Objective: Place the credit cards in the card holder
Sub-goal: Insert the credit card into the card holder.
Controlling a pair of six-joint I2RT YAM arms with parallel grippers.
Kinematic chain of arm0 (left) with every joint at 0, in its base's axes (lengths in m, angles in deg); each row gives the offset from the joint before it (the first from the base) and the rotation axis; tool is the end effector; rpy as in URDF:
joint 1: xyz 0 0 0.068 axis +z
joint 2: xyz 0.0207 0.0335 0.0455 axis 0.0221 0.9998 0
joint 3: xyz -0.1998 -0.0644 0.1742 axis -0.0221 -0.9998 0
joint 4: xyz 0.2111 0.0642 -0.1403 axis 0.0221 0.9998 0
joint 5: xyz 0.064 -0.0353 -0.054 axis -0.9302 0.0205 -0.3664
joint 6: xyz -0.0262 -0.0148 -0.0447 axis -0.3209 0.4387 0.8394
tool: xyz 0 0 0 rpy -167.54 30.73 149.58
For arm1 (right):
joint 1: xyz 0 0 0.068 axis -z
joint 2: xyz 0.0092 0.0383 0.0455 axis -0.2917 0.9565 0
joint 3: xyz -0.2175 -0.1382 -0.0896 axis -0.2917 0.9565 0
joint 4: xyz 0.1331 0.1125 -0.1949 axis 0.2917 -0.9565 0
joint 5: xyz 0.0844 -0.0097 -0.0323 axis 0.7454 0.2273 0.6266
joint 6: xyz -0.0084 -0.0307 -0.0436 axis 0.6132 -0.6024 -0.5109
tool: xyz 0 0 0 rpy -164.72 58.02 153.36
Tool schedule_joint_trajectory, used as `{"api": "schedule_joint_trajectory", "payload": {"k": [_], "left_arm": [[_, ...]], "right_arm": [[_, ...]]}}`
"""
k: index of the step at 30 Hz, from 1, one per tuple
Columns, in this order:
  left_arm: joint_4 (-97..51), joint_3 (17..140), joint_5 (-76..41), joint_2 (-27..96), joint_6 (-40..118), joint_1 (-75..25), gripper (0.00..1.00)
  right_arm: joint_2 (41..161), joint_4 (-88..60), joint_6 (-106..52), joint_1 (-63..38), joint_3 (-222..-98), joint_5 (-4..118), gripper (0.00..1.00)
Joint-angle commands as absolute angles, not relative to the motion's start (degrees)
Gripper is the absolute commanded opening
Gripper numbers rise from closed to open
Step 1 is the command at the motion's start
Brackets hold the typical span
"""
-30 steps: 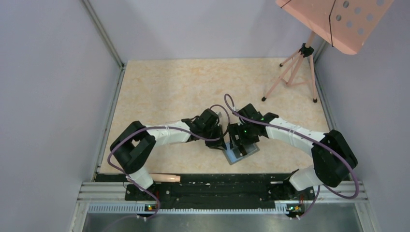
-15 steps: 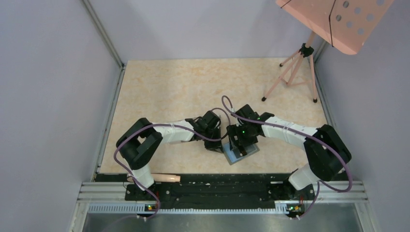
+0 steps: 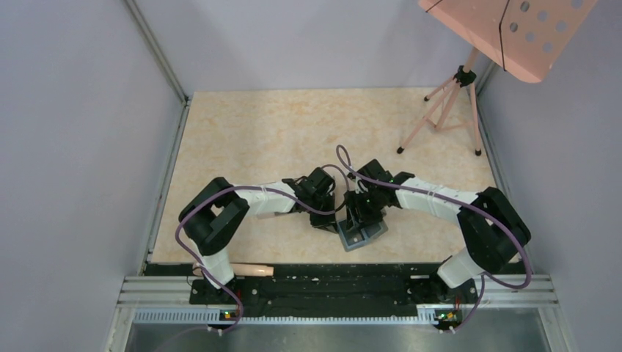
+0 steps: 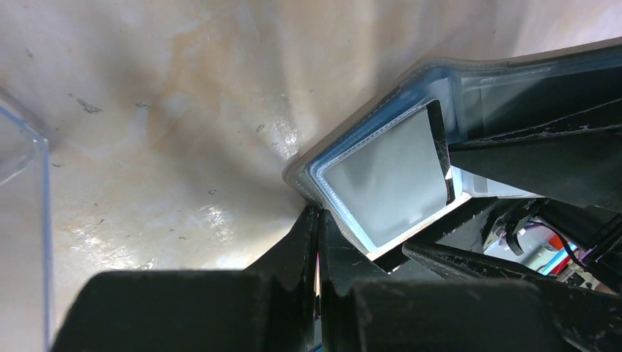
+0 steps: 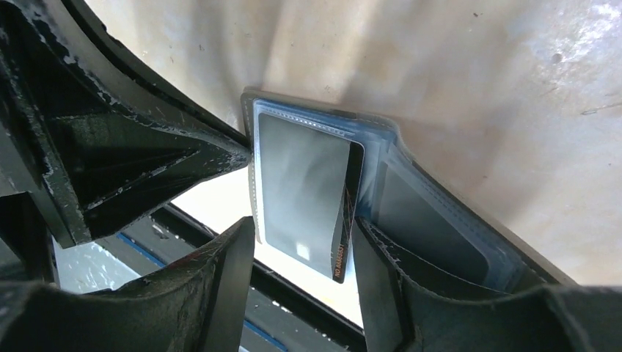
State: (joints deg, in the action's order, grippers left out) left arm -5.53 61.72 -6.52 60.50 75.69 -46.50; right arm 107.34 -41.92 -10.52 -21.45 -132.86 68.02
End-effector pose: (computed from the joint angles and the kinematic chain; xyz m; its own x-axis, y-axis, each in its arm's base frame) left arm 0.2183 -0.2576 0.1413 -0.9935 0.0487 -0.1029 0.0972 0.8334 -0.5440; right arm 0.2105 0.1818 0.1708 -0.9364 -0.2644 -0.2308 -0.3416 0.8372 0.4271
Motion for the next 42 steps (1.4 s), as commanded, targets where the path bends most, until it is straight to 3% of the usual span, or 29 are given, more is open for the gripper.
{"api": "schedule_joint_trajectory", "payload": {"k": [1,8,20,35,39,42], "left_arm": [[-5.3,63.5,-8.4,60.9,74.4,-46.6,0.03],[-3.6,63.2,-9.7,59.6,73.7,-46.6,0.04],[-3.6,63.8,-9.1,60.9,73.4,-46.7,0.05],[-3.5,64.1,-8.9,61.4,73.3,-46.9,0.05],[-3.6,64.4,-8.7,61.8,73.3,-46.9,0.04],[-3.6,64.5,-8.6,62.0,73.2,-47.0,0.04]], "right_arm": [[103.9,-39.5,-8.6,-22.2,-133.5,68.1,0.52],[98.4,-43.4,-9.8,-18.6,-134.3,61.2,0.61],[97.0,-45.4,-13.1,-6.0,-130.1,63.1,0.62],[102.7,-41.7,-12.5,-5.4,-126.5,68.0,0.61],[101.5,-41.6,-12.1,-5.4,-126.7,70.1,0.57],[99.8,-41.7,-11.5,-5.4,-127.1,72.4,0.45]]}}
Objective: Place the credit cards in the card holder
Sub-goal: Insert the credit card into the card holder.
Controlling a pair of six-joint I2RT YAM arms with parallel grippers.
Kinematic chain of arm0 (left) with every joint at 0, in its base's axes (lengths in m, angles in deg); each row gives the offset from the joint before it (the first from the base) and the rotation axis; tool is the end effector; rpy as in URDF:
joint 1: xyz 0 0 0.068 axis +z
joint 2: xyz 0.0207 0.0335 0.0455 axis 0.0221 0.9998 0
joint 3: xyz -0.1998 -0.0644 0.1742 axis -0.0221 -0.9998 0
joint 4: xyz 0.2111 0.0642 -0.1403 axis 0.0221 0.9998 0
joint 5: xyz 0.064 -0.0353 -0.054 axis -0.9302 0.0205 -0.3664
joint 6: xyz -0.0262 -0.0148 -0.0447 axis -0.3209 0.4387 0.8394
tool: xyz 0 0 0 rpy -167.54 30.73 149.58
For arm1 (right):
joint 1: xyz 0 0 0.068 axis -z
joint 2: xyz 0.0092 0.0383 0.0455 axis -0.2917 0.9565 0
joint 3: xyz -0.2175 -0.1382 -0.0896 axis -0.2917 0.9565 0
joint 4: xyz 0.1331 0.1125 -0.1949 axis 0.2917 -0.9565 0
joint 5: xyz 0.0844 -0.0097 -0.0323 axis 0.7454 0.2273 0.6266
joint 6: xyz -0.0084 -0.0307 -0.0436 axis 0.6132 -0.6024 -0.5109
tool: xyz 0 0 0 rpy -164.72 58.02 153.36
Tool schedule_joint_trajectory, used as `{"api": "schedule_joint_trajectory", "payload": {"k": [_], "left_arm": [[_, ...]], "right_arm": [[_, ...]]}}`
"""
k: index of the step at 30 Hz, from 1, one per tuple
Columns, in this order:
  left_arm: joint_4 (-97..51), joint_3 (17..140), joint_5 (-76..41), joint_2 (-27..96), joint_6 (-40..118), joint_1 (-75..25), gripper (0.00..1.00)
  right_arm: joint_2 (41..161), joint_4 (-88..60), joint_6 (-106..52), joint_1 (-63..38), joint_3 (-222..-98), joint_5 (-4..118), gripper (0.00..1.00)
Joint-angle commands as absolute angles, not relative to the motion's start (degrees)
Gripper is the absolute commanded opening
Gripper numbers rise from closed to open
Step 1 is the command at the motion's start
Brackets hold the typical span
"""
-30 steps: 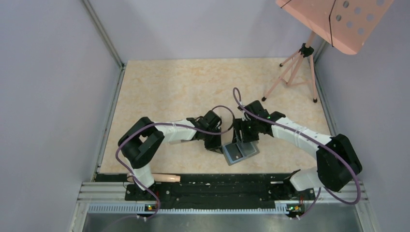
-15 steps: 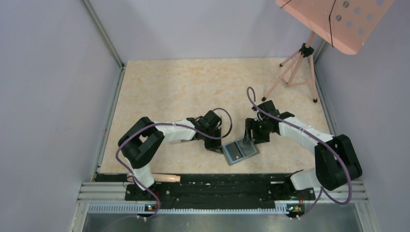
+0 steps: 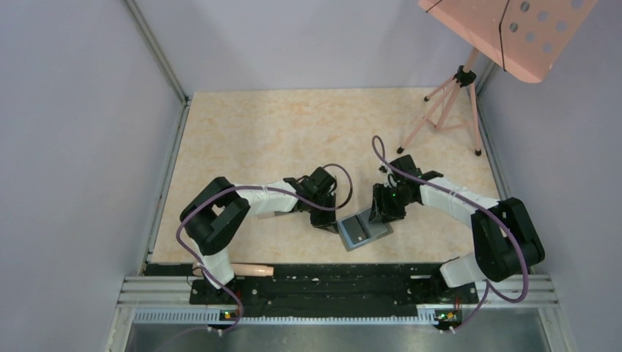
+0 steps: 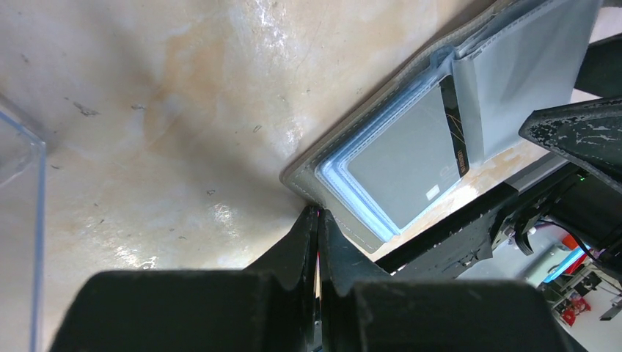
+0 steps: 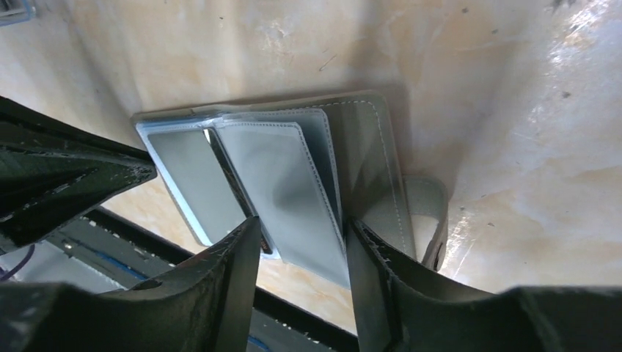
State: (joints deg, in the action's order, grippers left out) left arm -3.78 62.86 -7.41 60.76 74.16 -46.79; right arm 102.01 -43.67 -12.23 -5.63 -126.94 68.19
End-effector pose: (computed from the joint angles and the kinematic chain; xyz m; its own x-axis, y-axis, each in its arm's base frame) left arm 0.2186 -0.2597 0.1434 -0.9907 0.0712 -0.1159 0.1219 0.8430 -0.5239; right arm 0.2247 0.1062 0.1647 -0.9782 -0.0299 -0.2053 -0.1143 0.9036 0.4129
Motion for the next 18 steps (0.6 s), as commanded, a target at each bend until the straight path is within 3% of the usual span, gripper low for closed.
{"api": "schedule_joint_trajectory", "payload": {"k": [1,9,18], "left_arm": [[-3.6,64.5,-8.6,62.1,73.2,-47.0,0.04],[-3.6,64.6,-8.5,62.5,73.2,-47.2,0.04],[-2.9,65.2,-8.6,62.9,72.9,-47.3,0.04]], "right_arm": [[99.4,-42.0,-11.3,-5.4,-127.3,73.0,0.43],[98.8,-45.3,-11.7,-5.4,-128.5,73.2,0.31],[98.0,-46.6,-12.4,-5.4,-129.6,69.8,0.33]]}}
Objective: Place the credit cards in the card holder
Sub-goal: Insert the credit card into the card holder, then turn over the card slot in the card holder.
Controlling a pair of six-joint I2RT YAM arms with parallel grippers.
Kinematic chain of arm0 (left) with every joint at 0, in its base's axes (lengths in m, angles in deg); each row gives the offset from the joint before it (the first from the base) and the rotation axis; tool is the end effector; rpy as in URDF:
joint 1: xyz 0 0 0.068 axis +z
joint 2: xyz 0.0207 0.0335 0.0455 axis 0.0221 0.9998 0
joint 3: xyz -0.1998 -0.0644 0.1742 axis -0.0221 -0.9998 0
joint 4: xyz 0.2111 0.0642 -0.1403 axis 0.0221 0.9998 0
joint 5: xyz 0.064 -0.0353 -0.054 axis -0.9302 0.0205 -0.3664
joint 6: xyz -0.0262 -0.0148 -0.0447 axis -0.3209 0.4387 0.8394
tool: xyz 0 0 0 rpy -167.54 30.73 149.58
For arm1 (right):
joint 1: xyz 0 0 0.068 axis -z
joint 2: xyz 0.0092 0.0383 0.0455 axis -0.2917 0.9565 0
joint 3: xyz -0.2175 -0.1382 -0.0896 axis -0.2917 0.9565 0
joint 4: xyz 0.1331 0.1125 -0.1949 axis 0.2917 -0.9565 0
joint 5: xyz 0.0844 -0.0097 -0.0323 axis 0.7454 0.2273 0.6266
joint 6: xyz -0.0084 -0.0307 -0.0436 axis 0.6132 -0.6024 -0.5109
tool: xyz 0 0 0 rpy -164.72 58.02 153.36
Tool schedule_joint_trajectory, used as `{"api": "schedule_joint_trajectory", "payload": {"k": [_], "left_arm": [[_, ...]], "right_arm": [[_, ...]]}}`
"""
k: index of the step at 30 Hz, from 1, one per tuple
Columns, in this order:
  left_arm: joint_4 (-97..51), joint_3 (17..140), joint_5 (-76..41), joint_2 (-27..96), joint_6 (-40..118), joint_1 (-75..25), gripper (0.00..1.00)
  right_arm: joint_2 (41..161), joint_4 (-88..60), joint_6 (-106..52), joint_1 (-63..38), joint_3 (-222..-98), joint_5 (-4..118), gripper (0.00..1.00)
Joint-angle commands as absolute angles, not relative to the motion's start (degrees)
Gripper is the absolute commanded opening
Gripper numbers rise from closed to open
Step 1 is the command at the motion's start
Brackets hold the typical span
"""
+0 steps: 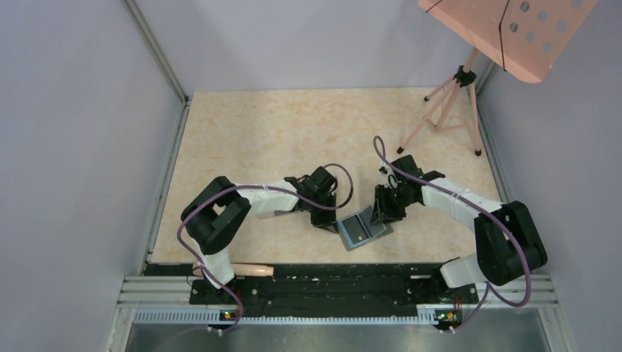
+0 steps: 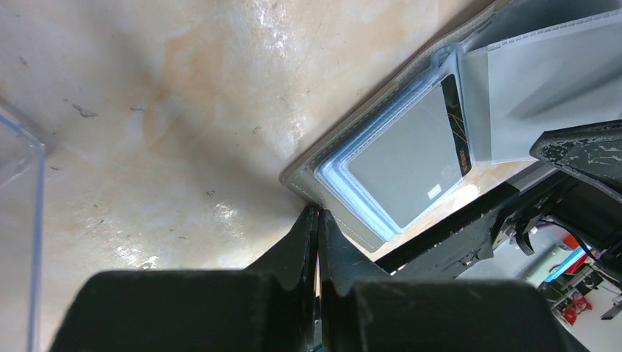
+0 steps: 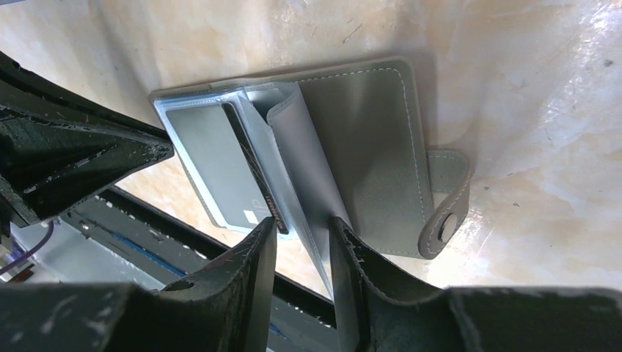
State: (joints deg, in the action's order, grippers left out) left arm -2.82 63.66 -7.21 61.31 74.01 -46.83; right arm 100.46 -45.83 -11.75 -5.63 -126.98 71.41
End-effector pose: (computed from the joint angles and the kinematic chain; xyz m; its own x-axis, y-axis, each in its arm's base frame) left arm 0.2196 -0.2613 0.1432 -0.9914 0.0765 -0.1062 0.1209 0.8463 -0.5189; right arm 0.2190 0.1059 0.1703 -0.9842 -0.0325 -0.1741 -0.1102 0.8821 0.4580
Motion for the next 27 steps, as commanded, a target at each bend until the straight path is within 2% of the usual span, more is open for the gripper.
{"api": "schedule_joint_trajectory", "payload": {"k": [1,5,10,15,22,27], "left_arm": [[-2.8,65.2,-8.6,63.0,72.8,-47.3,0.04],[-2.6,65.4,-8.7,63.1,72.8,-47.4,0.04],[-2.4,65.6,-8.7,63.2,72.7,-47.4,0.04],[-1.9,65.8,-9.2,62.8,72.7,-47.5,0.04],[-0.9,68.3,-9.3,63.8,71.4,-47.5,0.06],[2.6,73.1,-10.5,66.2,68.8,-47.4,0.08]], "right_arm": [[97.8,-46.9,-12.6,-5.4,-129.9,69.2,0.34],[96.5,-47.8,-13.1,-5.5,-131.0,67.1,0.41],[96.1,-50.1,-14.1,-5.5,-132.5,64.0,0.54],[95.2,-51.1,-15.1,-5.6,-133.6,61.3,0.60],[95.9,-50.8,-16.3,-9.4,-134.5,62.9,0.60],[97.7,-47.1,-14.1,-12.5,-132.6,65.9,0.51]]}}
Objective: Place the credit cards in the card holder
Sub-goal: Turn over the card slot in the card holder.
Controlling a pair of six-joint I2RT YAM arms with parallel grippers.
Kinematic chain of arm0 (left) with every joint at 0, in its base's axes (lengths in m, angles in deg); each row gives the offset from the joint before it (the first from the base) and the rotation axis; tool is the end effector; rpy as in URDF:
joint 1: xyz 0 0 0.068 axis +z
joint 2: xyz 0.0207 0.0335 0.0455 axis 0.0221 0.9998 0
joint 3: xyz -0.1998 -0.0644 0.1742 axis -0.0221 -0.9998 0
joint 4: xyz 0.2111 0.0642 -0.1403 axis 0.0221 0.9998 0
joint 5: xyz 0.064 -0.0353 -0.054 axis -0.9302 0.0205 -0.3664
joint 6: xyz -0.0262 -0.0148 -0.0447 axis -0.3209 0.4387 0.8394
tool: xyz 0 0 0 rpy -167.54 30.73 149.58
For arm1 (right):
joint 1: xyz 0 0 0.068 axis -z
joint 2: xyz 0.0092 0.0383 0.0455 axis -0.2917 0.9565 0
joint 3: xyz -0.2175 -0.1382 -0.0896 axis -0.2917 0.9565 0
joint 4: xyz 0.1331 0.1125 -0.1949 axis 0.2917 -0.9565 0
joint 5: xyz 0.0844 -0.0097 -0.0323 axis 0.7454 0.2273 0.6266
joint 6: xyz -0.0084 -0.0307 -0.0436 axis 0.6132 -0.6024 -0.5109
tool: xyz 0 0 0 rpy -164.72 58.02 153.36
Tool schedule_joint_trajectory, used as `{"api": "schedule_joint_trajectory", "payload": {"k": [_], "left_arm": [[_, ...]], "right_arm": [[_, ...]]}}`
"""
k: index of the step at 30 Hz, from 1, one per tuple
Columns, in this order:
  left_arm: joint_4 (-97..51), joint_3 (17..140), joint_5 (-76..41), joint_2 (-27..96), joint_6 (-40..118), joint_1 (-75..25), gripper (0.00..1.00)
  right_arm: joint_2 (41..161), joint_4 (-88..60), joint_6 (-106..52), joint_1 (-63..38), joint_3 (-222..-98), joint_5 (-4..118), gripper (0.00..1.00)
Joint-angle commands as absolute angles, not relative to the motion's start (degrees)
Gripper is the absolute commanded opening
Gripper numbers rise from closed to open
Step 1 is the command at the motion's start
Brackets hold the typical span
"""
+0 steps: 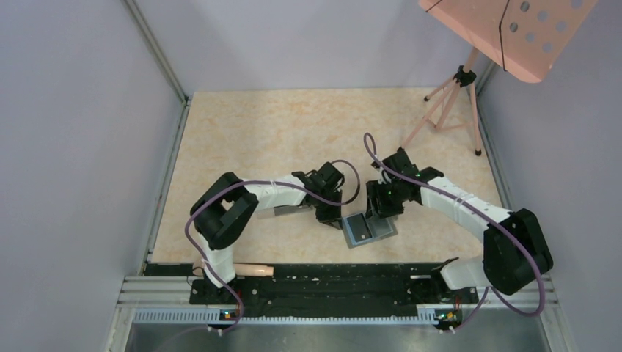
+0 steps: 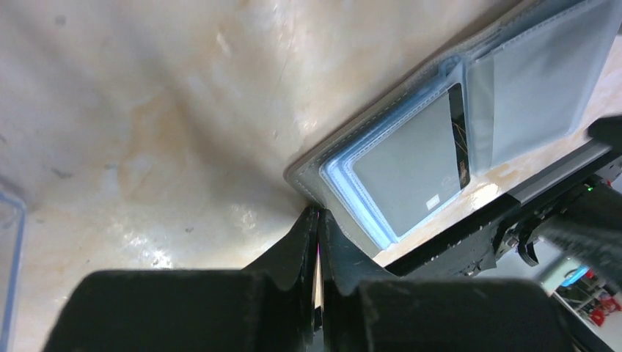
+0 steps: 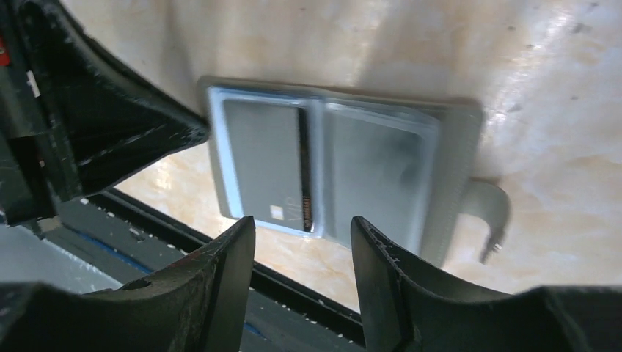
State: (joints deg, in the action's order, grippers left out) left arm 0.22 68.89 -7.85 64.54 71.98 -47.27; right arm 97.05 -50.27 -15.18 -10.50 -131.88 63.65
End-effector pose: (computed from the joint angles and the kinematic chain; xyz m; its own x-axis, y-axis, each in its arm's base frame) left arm 0.2292 -0.2756 0.1462 -0.9867 0.1116 -0.1178 0.1559 0.8528 -0.4983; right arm 0.2152 0.1220 0.2028 -0.9430 -0.1408 -0.3015 -0.2459 0.9053 0.3464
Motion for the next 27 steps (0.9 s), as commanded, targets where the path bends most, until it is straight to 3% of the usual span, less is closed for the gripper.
{"api": "schedule_joint_trajectory", "payload": {"k": [1,4,12,27], "left_arm": [[3.3,74.0,-10.8,66.4,68.5,-47.5,0.09],[4.6,75.5,-11.5,65.8,67.7,-47.5,0.13],[-2.6,69.9,-7.4,59.6,71.8,-47.4,0.36],[-10.7,65.7,-3.5,61.5,76.9,-47.4,0.40]], "right_arm": [[98.1,-46.2,-13.6,-12.6,-131.9,66.0,0.48],[99.6,-44.7,-13.0,-12.7,-130.1,65.5,0.43],[104.9,-38.3,-10.7,-12.7,-124.3,66.2,0.18],[109.5,-32.6,-8.3,-12.7,-120.4,69.7,0.00]]}}
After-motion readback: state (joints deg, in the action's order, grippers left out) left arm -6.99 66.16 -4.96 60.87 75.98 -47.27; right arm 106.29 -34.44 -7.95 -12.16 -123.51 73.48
